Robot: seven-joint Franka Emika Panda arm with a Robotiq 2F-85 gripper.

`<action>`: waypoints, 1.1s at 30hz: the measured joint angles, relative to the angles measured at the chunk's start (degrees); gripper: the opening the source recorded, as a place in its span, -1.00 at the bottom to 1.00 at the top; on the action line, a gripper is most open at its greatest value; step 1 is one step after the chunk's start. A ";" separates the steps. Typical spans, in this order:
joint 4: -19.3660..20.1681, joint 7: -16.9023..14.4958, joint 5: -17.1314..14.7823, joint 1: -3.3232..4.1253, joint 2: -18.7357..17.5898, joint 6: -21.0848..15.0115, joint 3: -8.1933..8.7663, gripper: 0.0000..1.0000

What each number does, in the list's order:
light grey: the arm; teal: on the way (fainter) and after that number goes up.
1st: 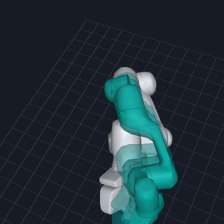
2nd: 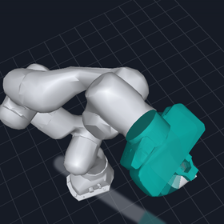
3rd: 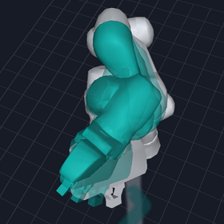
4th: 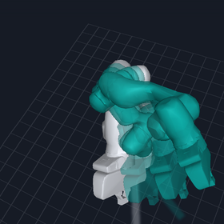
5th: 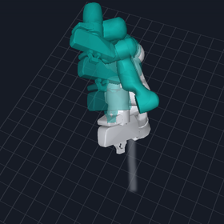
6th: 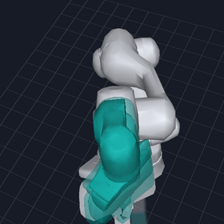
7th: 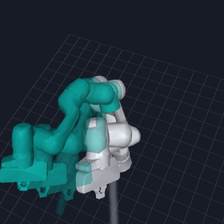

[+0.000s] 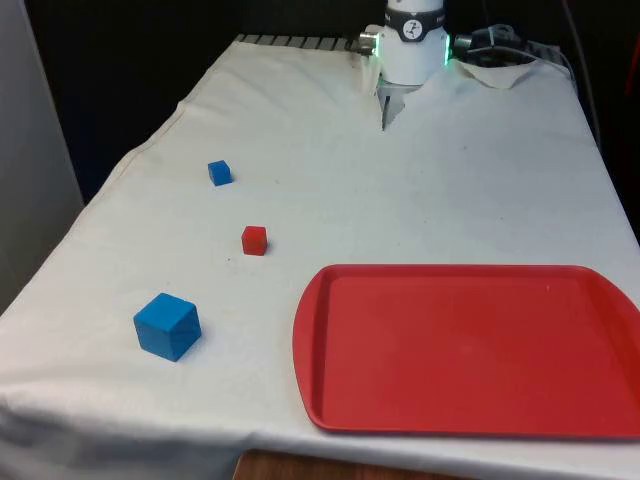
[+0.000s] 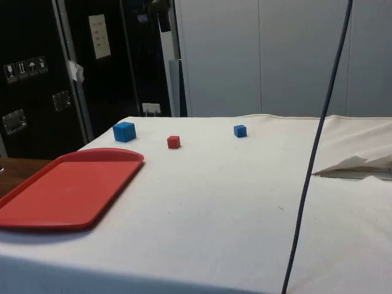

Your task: Pick up the largest block and place it onto the tray.

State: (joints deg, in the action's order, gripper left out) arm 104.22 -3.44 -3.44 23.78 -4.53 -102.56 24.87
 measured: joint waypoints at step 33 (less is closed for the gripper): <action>-14.61 -5.67 -2.81 -1.49 -15.36 -4.76 5.84 1.00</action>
State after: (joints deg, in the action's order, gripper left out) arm 89.61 -9.11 -6.25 22.29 -19.88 -107.31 30.71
